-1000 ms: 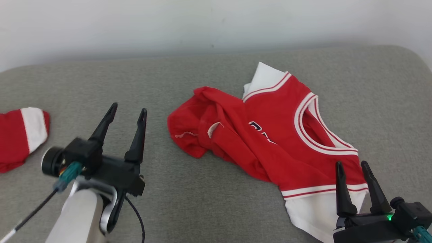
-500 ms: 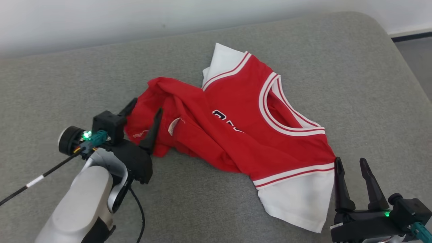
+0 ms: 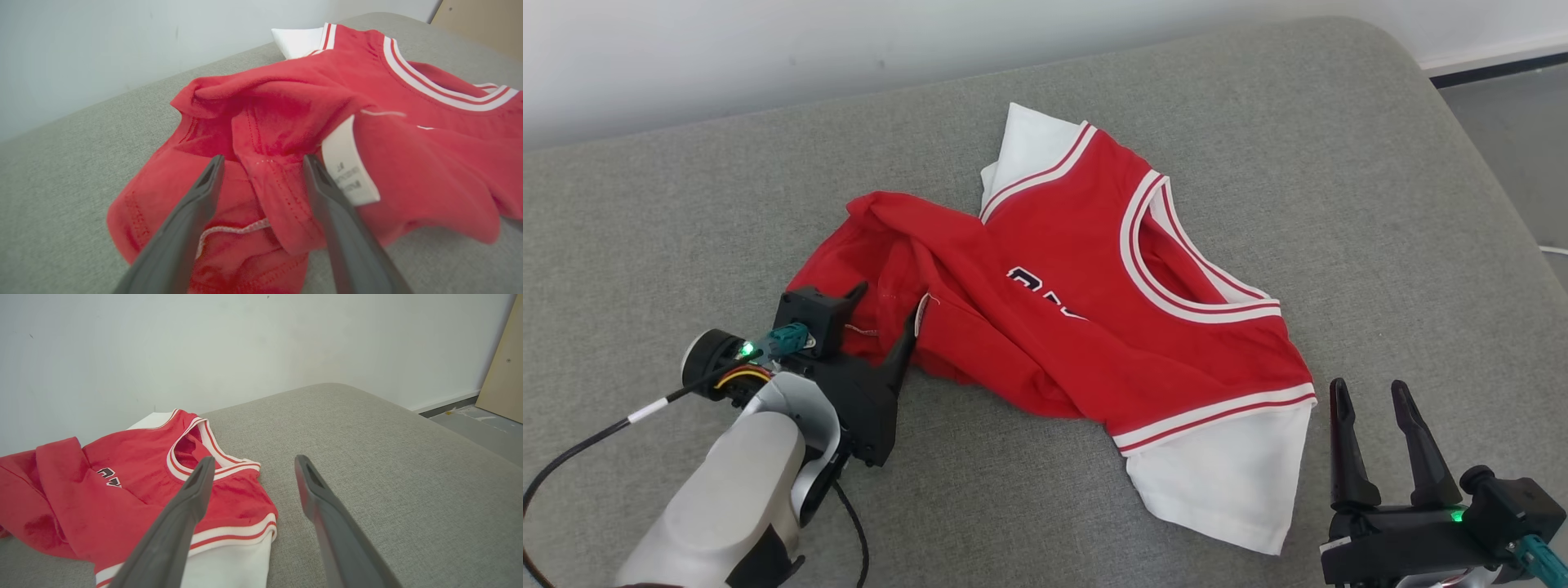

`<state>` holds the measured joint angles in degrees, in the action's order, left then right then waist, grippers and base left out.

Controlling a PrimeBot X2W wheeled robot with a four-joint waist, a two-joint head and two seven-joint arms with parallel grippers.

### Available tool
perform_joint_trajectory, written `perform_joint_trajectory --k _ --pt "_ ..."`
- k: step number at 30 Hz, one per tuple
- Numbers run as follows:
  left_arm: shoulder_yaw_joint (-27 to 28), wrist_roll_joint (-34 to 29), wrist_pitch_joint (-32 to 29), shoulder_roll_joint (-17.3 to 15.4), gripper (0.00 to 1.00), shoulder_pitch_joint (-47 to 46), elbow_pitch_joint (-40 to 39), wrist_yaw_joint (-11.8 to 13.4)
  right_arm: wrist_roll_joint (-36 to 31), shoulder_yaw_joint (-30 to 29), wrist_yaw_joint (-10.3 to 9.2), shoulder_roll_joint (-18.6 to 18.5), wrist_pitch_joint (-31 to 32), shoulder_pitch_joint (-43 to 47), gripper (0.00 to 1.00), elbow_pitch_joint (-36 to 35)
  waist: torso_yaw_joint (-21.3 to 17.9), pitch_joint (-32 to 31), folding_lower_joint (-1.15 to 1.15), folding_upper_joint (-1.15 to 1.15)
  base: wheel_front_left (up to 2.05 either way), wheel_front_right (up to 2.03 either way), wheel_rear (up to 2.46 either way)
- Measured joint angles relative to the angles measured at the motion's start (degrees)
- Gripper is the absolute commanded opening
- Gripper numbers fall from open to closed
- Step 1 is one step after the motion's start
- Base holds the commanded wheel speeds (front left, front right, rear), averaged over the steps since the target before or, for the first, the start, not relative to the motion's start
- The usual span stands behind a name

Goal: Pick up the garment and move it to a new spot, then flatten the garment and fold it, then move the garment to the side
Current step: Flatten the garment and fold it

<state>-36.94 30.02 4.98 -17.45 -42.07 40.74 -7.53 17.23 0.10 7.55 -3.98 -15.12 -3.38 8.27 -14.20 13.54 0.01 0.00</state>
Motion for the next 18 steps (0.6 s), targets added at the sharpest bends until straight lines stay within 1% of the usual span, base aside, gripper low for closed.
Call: perform_joint_trajectory --k 1,2,3,4,8,13,16,18 --pt "-0.3 0.3 0.1 0.0 0.94 -0.2 0.3 0.0 0.0 0.0 0.0 0.0 0.0 0.0 1.0 0.0 -0.1 0.0 0.0 0.0 0.0 0.0 0.0" --pt "-0.4 1.2 0.0 0.2 0.35 -0.3 0.6 0.0 0.0 0.0 0.0 0.0 0.0 0.0 1.0 -0.1 -0.2 0.0 0.0 0.0 0.0 0.0 0.0" --pt "-0.6 1.9 -0.1 0.4 0.13 -0.4 1.0 0.0 0.0 0.0 0.0 0.0 0.0 0.0 1.0 -0.1 -0.3 0.0 0.0 0.0 0.0 0.0 0.0" --pt "-1.1 1.9 -0.1 0.3 0.0 -0.6 1.7 0.0 0.0 0.0 0.0 0.0 0.0 0.0 1.0 -0.1 -0.3 0.1 0.0 0.0 0.0 0.0 0.0" --pt "-2.4 2.4 0.5 0.4 0.0 -1.0 3.0 0.0 0.0 -0.4 0.0 0.1 0.0 0.0 1.0 -0.3 -0.5 0.0 0.0 0.0 0.0 0.0 0.0" --pt "-2.9 2.6 4.3 0.7 0.0 -2.0 2.5 0.0 -0.1 -1.4 0.0 0.1 0.0 0.7 1.0 -0.6 0.5 -0.7 -0.01 0.0 0.0 0.0 0.0" --pt "-2.4 2.7 6.4 0.7 0.0 -2.0 1.2 0.1 -0.1 -1.3 0.0 0.1 0.0 1.3 1.0 -0.3 1.6 -1.3 -0.01 0.0 0.0 0.0 0.0" --pt "-1.3 3.7 7.7 0.6 0.0 -1.9 -0.5 0.6 -0.1 -1.3 0.0 0.1 0.0 1.4 1.0 -0.2 2.5 -1.8 -0.01 0.0 0.0 0.0 0.0"
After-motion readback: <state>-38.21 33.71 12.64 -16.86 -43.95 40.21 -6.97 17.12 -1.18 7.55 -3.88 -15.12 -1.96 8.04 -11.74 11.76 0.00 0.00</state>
